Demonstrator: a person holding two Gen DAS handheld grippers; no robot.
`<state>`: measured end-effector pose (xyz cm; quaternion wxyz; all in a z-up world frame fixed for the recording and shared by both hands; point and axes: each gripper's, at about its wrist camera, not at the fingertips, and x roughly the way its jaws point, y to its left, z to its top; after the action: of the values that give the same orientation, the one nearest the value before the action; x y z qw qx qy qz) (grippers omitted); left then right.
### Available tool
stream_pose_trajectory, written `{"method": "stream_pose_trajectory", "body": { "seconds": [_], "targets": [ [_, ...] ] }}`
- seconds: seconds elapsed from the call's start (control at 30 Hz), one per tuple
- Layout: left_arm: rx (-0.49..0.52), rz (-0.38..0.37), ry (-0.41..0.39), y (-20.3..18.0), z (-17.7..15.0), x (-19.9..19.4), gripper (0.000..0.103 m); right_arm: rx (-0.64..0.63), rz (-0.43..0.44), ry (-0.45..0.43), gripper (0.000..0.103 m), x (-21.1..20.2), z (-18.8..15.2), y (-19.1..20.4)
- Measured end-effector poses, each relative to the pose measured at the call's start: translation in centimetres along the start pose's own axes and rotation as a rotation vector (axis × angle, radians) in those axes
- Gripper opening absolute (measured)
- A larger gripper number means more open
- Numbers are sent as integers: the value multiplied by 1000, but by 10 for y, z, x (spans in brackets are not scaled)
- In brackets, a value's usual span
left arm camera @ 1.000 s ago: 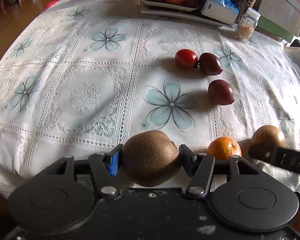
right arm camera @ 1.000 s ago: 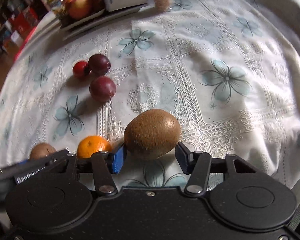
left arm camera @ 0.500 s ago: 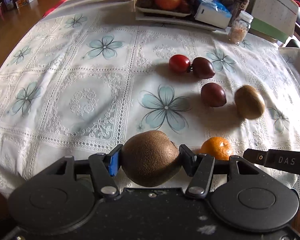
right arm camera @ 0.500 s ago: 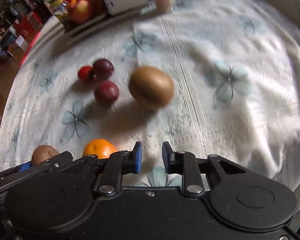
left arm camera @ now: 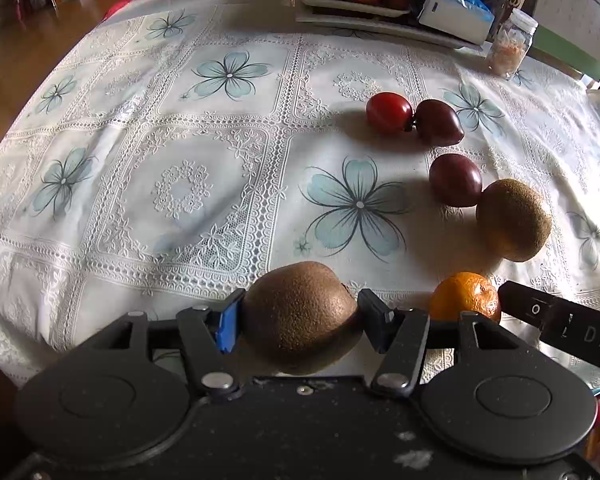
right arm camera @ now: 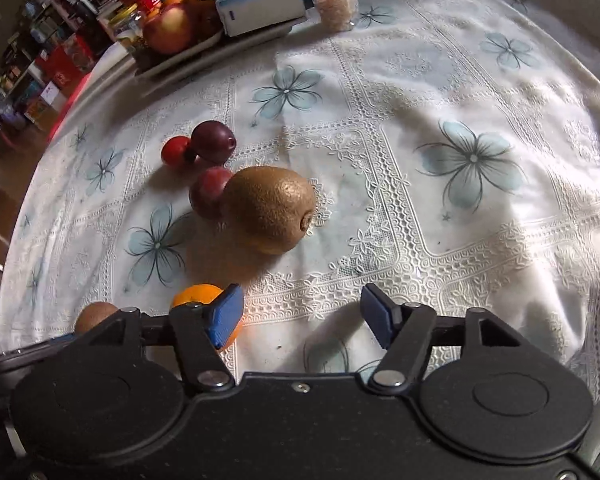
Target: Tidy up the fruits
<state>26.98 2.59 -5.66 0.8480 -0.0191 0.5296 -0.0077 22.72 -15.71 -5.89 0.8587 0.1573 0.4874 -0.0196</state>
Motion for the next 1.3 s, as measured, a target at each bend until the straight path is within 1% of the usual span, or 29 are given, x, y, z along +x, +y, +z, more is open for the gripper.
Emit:
{"method": "stream_pose_trajectory", "body": {
  "seconds": [0.07, 0.2, 0.33, 0.43, 0.53, 0.63, 0.73, 0.77, 0.8, 0.83, 0.87, 0.93, 1.0, 1.07, 1.13, 1.3],
  "targets": [
    [-4, 1, 7, 0, 1, 1, 61, -18, -14, 0, 68, 1, 2, 1],
    [-10, -2, 19, 0, 3, 2, 60, -49, -78, -25, 68, 4, 5, 4],
    [1, 12, 25, -2, 4, 3, 61, -99, -109, -50, 68, 4, 14, 11],
    [-9, 17, 28, -3, 5, 4, 61, -164, -125, -74, 68, 3, 20, 20],
    [-21, 11, 38, -2, 7, 5, 63, -239, -154, -79, 68, 8, 28, 30],
    [-17, 13, 42, -3, 8, 6, 65, -323, -174, -56, 68, 18, 35, 43],
    [-8, 19, 40, -5, 6, 7, 67, -429, -224, 1, 68, 37, 38, 59],
    [-12, 18, 40, -5, 7, 7, 67, -457, -247, 5, 67, 40, 38, 63],
    [-10, 17, 43, -5, 7, 7, 67, -472, -268, -25, 73, 41, 38, 65],
    [-8, 16, 45, -6, 7, 7, 69, -487, -290, -29, 73, 45, 38, 68],
    [-7, 17, 46, -6, 7, 8, 70, -496, -309, -35, 75, 47, 38, 68],
    [-15, 20, 46, -6, 8, 8, 70, -494, -339, -44, 85, 49, 38, 67],
    [-13, 20, 50, -7, 8, 8, 71, -467, -344, -58, 89, 49, 37, 62],
    [-19, 21, 51, -6, 9, 8, 72, -425, -320, -57, 89, 47, 39, 55],
    [-17, 21, 50, -6, 8, 8, 72, -372, -285, -33, 89, 48, 44, 46],
    [-12, 20, 48, -6, 8, 8, 72, -217, -200, 79, 88, 52, 59, 29]
  ]
}}
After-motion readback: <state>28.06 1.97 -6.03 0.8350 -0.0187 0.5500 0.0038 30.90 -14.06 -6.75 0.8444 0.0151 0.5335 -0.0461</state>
